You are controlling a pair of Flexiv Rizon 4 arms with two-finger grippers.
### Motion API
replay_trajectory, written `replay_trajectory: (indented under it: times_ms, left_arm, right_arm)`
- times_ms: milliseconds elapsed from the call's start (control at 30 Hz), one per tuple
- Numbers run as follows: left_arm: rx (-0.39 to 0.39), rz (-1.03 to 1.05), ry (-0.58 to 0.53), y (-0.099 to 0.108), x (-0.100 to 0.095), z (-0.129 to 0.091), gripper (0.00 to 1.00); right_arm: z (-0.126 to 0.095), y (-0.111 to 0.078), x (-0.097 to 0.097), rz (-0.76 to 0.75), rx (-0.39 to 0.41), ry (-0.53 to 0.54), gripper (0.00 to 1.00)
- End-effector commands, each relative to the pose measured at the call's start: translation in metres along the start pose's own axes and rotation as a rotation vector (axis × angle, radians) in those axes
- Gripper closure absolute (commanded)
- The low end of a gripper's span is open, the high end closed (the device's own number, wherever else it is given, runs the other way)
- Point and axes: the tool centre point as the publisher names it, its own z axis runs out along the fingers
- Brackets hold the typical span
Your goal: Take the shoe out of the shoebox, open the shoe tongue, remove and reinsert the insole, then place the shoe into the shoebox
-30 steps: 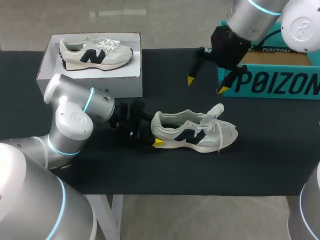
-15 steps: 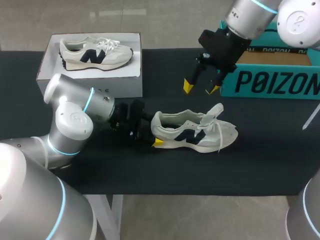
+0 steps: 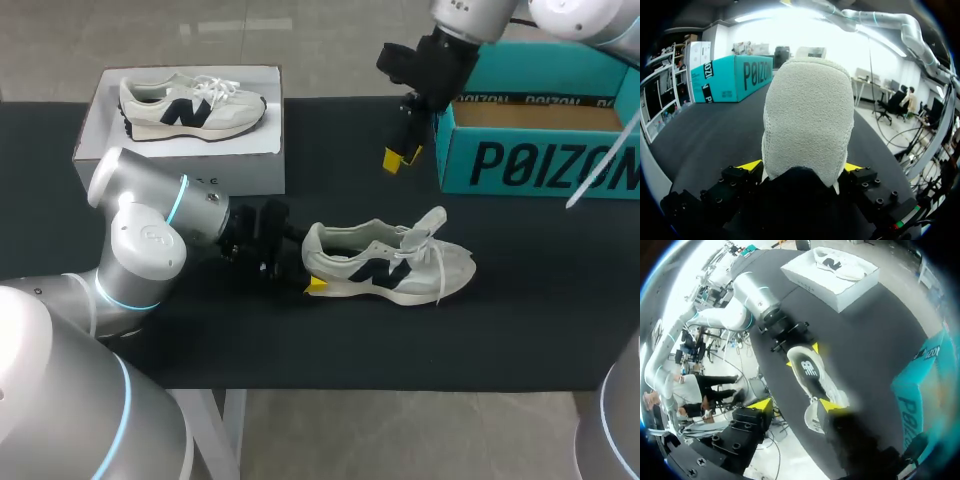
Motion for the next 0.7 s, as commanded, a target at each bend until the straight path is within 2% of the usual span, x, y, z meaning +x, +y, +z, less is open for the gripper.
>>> replay_trajectory:
  times_ms: [33, 467, 533, 700]
  left_arm:
    - [-0.001, 0.0, 0.001, 0.001, 0.0, -0.001, 1.0]
    - [-0.001, 0.0, 0.001, 0.001, 0.0, -0.001, 1.0]
    - [-0.001, 0.0, 0.001, 0.001, 0.0, -0.001, 1.0]
    - [-0.001, 0.0, 0.001, 0.001, 0.0, -0.001, 1.0]
  right_arm:
    - [-0.003, 0.008, 0.0, -1.152, 0.69, -0.3, 1.0]
    - [-0.003, 0.008, 0.0, -1.152, 0.69, -0.3, 1.0]
    - [0.003, 0.011, 0.005, -1.143, 0.609, -0.443, 1.0]
    - [0.018, 0.007, 0.002, -0.955, 0.517, -0.544, 1.0]
